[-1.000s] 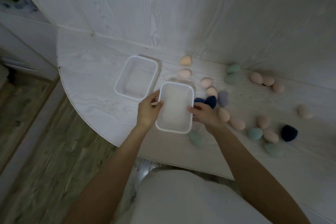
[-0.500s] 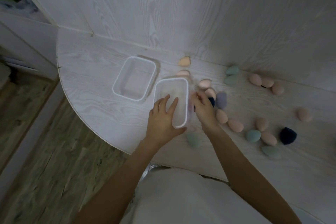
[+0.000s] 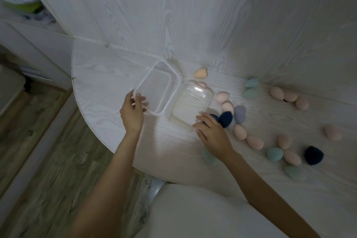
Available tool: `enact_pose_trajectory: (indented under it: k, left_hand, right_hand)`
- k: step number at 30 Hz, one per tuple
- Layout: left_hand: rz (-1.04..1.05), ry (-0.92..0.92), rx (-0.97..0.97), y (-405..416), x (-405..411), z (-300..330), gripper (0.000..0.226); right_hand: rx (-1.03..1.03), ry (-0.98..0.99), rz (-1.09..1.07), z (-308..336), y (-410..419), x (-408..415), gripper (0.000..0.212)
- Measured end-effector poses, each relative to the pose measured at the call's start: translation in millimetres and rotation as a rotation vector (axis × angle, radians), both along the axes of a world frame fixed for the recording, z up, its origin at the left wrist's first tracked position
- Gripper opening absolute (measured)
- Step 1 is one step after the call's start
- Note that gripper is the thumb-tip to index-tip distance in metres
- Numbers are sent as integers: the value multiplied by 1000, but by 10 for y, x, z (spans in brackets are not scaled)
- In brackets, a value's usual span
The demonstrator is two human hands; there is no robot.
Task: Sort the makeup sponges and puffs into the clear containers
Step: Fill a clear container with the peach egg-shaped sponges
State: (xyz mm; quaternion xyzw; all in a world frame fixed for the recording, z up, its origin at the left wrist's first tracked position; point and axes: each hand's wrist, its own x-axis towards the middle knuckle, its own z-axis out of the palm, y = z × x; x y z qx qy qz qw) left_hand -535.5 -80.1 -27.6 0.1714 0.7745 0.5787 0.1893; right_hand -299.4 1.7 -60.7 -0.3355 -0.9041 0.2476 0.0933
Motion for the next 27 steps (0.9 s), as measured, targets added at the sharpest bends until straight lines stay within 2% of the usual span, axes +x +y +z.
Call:
enact_pose_trajectory:
  k: [3, 6, 9, 14, 17, 21, 24, 27]
  left_hand:
    - [-8, -61, -82, 37, -132, 0, 33]
    - [-41, 107, -124, 30, -64, 127, 47]
    - [-68, 281, -64, -26, 176, 266, 59]
    - [-30, 523, 100, -61, 758, 546, 38]
    - [-277, 562, 146, 17, 1078, 557, 29]
    - [-758, 626, -41, 200, 1447, 253, 36]
    - [-906, 663, -140, 339, 1693, 8, 40]
    - [-953, 657, -180, 472, 1873, -125, 38]
  right_hand:
    - [17, -21, 17, 2, 25, 25, 24]
    - [20, -17, 18, 37, 46, 58, 24]
    - [15, -2, 31, 74, 58, 84, 24]
    - [-20, 65, 26, 173, 72, 168, 25]
    - [55, 133, -13, 279, 142, 327, 24]
    - [131, 86, -152, 272, 268, 752, 31]
    - [146, -3, -236, 148, 341, 1129, 38]
    - [108, -111, -321, 0, 379, 1442, 41]
